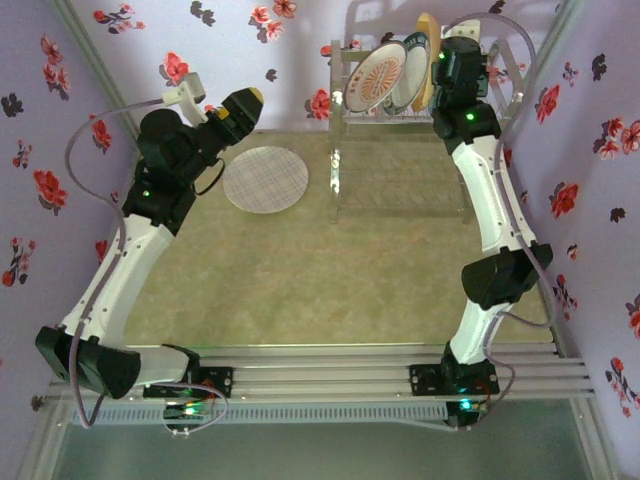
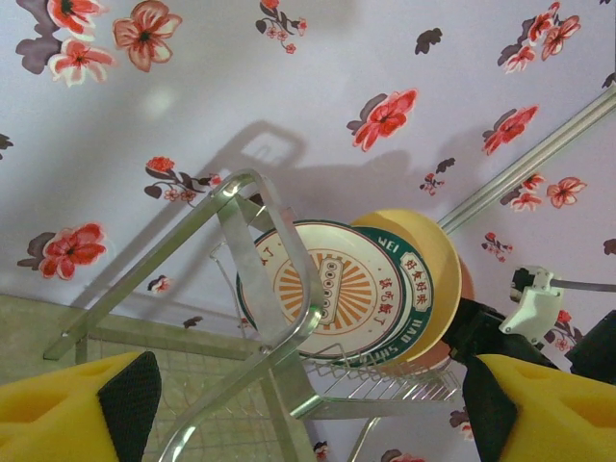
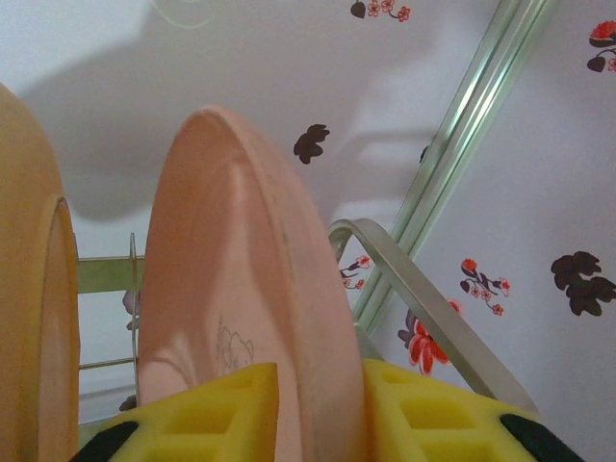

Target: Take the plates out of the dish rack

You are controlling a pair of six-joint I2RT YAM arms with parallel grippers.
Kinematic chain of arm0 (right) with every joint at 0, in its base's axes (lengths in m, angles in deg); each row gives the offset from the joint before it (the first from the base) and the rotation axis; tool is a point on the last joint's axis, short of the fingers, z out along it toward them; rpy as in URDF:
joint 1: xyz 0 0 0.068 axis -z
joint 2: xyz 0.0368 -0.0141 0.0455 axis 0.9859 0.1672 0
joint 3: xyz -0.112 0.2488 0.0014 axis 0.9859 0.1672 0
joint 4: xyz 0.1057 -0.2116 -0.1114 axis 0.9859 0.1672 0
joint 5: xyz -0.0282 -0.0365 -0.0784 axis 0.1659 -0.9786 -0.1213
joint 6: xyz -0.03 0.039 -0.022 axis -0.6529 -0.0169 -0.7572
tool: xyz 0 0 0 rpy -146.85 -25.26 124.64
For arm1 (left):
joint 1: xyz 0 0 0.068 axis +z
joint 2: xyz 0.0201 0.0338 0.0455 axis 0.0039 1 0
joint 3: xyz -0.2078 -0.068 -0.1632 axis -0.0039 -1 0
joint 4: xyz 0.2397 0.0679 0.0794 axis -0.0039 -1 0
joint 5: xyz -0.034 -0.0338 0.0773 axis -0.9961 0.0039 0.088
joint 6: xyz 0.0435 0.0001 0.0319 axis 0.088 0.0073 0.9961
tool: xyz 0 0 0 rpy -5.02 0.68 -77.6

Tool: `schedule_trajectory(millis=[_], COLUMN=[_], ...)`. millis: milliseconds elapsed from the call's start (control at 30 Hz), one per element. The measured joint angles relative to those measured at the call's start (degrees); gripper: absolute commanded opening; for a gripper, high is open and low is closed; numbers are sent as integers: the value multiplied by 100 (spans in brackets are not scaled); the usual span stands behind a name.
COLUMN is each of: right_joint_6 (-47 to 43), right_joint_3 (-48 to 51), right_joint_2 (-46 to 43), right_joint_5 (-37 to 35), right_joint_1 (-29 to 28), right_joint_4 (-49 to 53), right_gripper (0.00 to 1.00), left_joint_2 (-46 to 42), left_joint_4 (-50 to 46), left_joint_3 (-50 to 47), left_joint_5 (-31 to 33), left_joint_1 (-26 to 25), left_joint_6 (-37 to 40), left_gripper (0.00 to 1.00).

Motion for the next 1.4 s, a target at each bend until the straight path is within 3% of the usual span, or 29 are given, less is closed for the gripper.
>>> schedule_trajectory(millis=[767, 1400], right_joint_6=[-815, -1934], right_joint_3=[-190, -415], right_joint_2=[212, 212], right_joint_5=[-879, -1108], right_joint_1=[-273, -529], right_joint_4=[-348, -1132], right_gripper=[1, 0], left_joint_2=[0, 4], left_joint_4=[0, 131], left_joint_3=[0, 0], left_joint_5=[-2, -20], left_joint_1=[-4, -50], left_joint_6=[-39, -127], left_gripper=[86, 86])
